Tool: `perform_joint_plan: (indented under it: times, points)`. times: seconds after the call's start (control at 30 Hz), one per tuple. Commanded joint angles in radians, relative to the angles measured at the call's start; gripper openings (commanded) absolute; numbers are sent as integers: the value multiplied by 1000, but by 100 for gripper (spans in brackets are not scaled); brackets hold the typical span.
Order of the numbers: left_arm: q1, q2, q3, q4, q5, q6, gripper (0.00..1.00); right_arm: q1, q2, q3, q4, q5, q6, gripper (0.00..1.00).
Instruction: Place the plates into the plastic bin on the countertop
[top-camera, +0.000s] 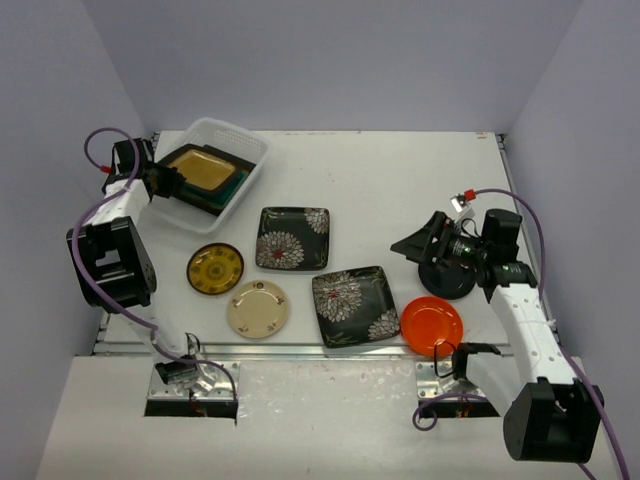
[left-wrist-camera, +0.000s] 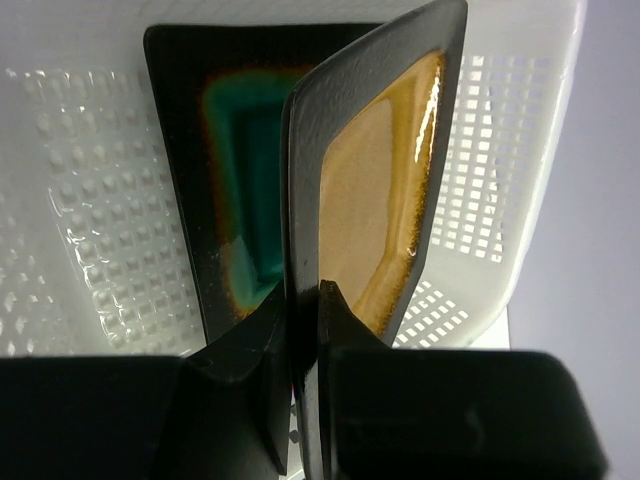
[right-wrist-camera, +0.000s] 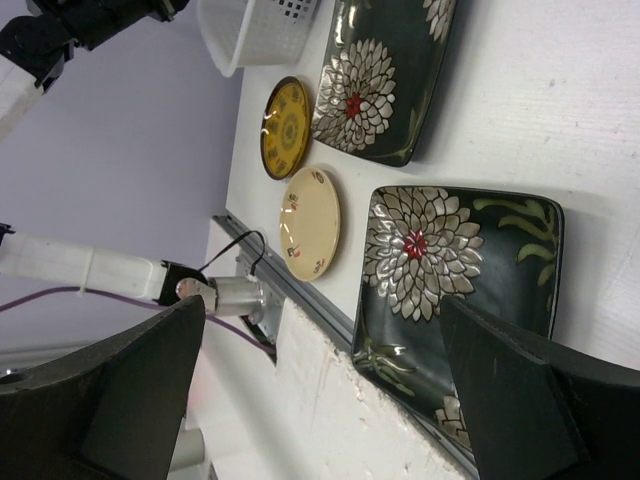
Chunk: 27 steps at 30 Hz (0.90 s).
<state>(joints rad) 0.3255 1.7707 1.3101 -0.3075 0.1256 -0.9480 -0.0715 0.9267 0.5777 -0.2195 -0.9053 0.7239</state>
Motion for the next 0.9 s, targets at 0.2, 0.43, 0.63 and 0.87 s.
perform_joint_plan:
  times: [0.2,0.43,0.63,0.87]
  points:
    - [-46,31,13,130,-44,-80,53,-2,-40,3,-35,13,-50,99]
    - [-74,43,12,94,-80,-75,85,-2,-19,18,-157,179,-139,99]
    - [-77,104,58,57,-55,-46,100,2,9,13,-267,338,-252,99]
    - [-101,146,112,31,-42,-47,100,116,75,28,-292,371,-297,99]
